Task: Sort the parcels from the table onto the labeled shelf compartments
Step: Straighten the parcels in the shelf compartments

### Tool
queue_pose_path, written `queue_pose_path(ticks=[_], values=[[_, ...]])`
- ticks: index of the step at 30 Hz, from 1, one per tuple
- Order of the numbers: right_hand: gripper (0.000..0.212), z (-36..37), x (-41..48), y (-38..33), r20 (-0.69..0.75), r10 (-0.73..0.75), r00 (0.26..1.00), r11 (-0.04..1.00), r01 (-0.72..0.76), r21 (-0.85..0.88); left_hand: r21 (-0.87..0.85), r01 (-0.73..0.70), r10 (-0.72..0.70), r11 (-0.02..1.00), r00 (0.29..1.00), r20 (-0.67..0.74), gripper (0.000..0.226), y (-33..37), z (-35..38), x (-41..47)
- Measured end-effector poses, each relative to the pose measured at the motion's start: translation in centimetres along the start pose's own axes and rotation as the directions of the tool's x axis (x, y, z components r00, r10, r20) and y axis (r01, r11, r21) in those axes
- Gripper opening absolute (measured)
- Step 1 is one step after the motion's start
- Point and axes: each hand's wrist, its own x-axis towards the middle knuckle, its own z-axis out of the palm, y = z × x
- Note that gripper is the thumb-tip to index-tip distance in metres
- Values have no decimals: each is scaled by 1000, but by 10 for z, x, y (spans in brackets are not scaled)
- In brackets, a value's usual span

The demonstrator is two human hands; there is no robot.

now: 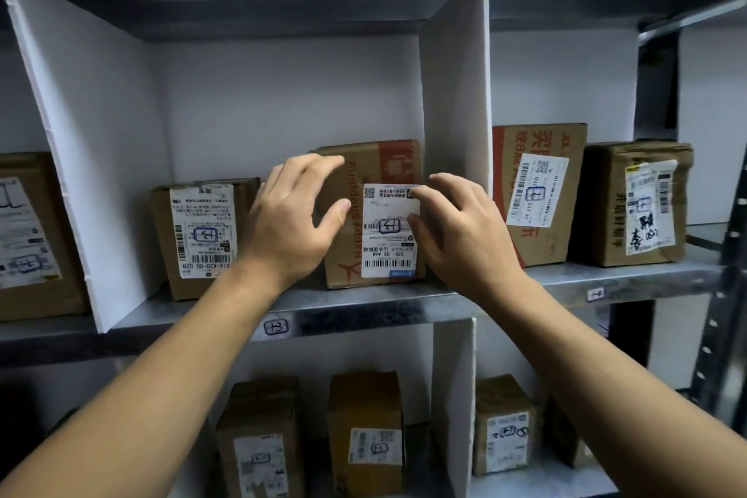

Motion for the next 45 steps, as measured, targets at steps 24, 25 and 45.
queue_pose_path(ticks=[24, 25, 45], values=[[48, -130, -50, 114, 72, 403, 912, 873, -360, -329, -210, -224, 247, 952, 965, 92, 50, 168, 53, 54], [49, -133, -45, 124, 70, 403, 913, 874, -361, -325, -196, -235, 260, 952, 959, 114, 50, 176, 60, 63], [67, -92, -3, 264, 254, 414, 874, 904, -360, -231, 332, 20, -117, 943, 955, 273, 62, 198, 174, 129]])
